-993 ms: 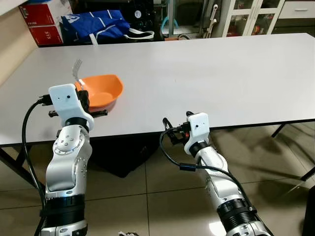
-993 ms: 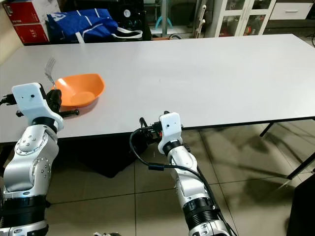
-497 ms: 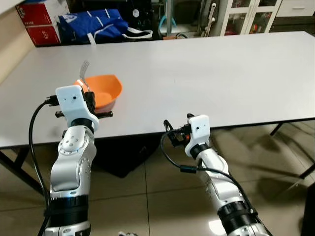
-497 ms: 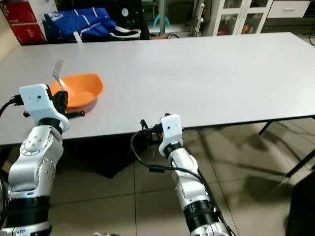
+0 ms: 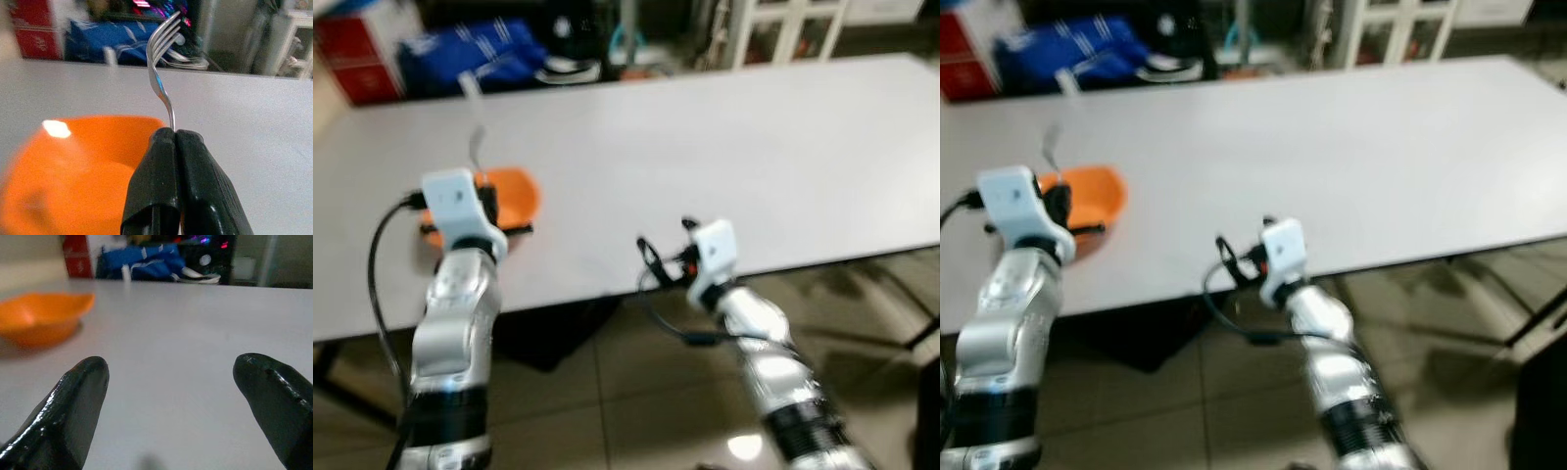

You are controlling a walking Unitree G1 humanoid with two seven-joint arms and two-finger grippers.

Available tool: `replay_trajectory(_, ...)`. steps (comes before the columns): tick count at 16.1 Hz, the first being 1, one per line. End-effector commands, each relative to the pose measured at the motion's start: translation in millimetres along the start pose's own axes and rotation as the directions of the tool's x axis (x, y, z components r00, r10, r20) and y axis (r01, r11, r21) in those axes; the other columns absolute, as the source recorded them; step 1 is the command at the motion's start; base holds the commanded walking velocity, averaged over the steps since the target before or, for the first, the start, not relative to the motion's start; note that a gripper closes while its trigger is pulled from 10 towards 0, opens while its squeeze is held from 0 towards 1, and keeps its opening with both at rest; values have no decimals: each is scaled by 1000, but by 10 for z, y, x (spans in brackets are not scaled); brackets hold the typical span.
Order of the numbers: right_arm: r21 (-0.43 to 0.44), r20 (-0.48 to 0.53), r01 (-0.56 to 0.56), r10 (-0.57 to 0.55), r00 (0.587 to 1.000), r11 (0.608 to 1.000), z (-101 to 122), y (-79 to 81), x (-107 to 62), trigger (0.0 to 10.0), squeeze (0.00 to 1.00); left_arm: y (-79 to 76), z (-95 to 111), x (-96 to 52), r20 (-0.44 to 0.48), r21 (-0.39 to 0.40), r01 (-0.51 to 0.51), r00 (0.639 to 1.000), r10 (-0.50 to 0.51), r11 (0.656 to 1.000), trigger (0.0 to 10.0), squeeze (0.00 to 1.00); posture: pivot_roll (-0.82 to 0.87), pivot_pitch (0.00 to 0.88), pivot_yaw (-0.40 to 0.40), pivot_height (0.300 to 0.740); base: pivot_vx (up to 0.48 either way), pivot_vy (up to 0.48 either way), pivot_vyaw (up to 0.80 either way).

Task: Setting the table

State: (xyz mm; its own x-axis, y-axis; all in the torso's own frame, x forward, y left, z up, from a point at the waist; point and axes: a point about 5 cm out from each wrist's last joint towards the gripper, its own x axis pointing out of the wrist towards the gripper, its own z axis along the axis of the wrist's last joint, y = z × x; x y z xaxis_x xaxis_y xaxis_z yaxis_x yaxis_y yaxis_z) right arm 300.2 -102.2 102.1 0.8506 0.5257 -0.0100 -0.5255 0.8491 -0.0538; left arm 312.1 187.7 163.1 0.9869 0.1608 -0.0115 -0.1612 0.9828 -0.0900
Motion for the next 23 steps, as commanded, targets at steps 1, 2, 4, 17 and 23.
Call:
replay_trajectory(1,4,-13,-59,59,998,998,32,-22,-13,10000,0,-28,42,36,7,3,24,1000,-24,1000,0,43,-69,0,61,740,454,0,0)
replay_trajectory(2,-3,-19,-68,67,998,998,33,-40,-21,10000,0,-41,42,42,5,6,31,1000,-31,1000,0,43,-70,0,61,740,454,0,0)
replay_trajectory(4,-7,-24,-67,66,998,998,49,-88,-16,10000,0,-110,57,74,3,0,71,998,-71,998,0,39,-66,0,61,740,0,0,0)
replay_trajectory(17,150,-22,-228,234,972,962,268,-26,37,10000,0,237,-104,399,-237,-209,-43,972,-8,977,0,0,-64,0,57,740,0,0,0)
replay_trajectory(23,188,26,-319,320,947,929,533,6,50,10000,0,289,-130,544,-335,-363,-130,942,1,923,0,0,-73,0,56,740,0,0,0)
